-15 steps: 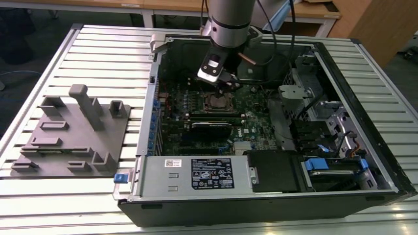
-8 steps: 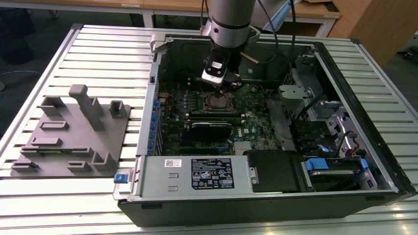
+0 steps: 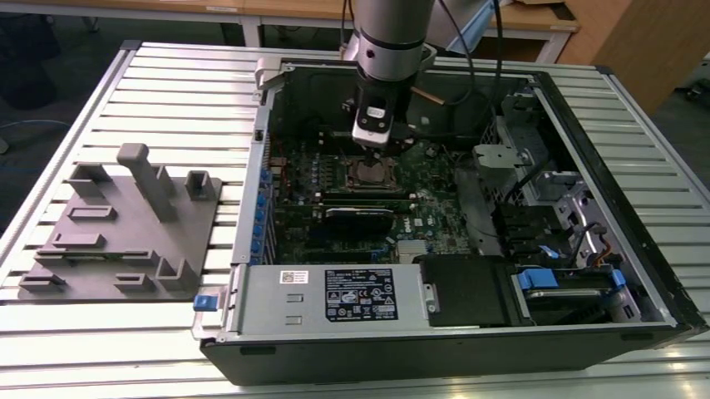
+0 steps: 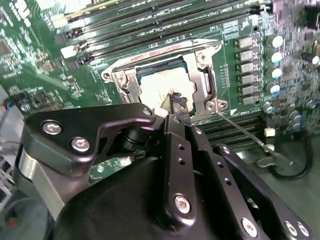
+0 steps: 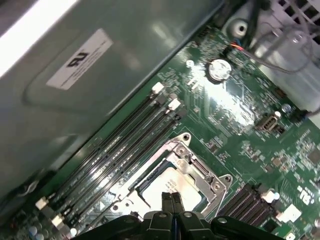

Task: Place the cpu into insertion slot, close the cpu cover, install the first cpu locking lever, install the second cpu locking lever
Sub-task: 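Close the cpu cover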

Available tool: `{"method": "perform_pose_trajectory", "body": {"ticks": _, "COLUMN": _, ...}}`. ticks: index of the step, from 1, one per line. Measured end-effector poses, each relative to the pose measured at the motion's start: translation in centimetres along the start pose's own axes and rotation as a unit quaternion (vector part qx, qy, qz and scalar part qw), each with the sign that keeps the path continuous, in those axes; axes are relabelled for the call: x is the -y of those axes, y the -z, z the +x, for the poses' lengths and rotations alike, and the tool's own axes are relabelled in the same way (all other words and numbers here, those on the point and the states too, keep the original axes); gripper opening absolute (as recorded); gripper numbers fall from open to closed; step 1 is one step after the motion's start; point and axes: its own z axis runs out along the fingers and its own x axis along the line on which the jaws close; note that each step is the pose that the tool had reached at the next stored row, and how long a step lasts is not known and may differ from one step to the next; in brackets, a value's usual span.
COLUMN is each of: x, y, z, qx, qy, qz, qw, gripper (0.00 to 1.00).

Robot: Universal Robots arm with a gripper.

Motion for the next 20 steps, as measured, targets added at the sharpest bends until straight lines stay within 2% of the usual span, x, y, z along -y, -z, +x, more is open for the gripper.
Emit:
{"method": "perform_pose_trajectory", "body": {"ticks": 3, "x": 0.00, "y": -0.02, "z": 0.00, "qx": -0.0007, "qy": 0.027, "qz": 0.0004, "qw": 0.99964, "gripper": 0.11}}
{"method": "perform_pose_trajectory", "body": {"ticks": 5, "x": 0.00, "y": -0.03, "z": 0.00, "qx": -0.0011, "qy": 0.045, "qz": 0.0006, "qw": 0.99899, "gripper": 0.11}}
{"method": "perform_pose_trajectory", "body": {"ticks": 8, "x": 0.00, "y": -0.05, "z": 0.00, "qx": -0.0018, "qy": 0.073, "qz": 0.0010, "qw": 0.99736, "gripper": 0.11}}
{"method": "perform_pose_trajectory", "body": {"ticks": 10, "x": 0.00, "y": -0.07, "z": 0.00, "qx": -0.0022, "qy": 0.091, "qz": 0.0013, "qw": 0.99589, "gripper": 0.11}}
{"method": "perform_pose_trajectory", "body": {"ticks": 13, "x": 0.00, "y": -0.09, "z": 0.00, "qx": -0.0029, "qy": 0.118, "qz": 0.0016, "qw": 0.99301, "gripper": 0.11}}
{"method": "perform_pose_trajectory", "body": {"ticks": 15, "x": 0.00, "y": -0.11, "z": 0.00, "qx": -0.0033, "qy": 0.136, "qz": 0.0018, "qw": 0.99073, "gripper": 0.11}}
{"method": "perform_pose_trajectory", "body": {"ticks": 17, "x": 0.00, "y": -0.13, "z": 0.00, "qx": -0.0038, "qy": 0.154, "qz": 0.0021, "qw": 0.98814, "gripper": 0.11}}
{"method": "perform_pose_trajectory", "body": {"ticks": 20, "x": 0.00, "y": -0.15, "z": 0.00, "qx": -0.0044, "qy": 0.181, "qz": 0.0024, "qw": 0.98348, "gripper": 0.11}}
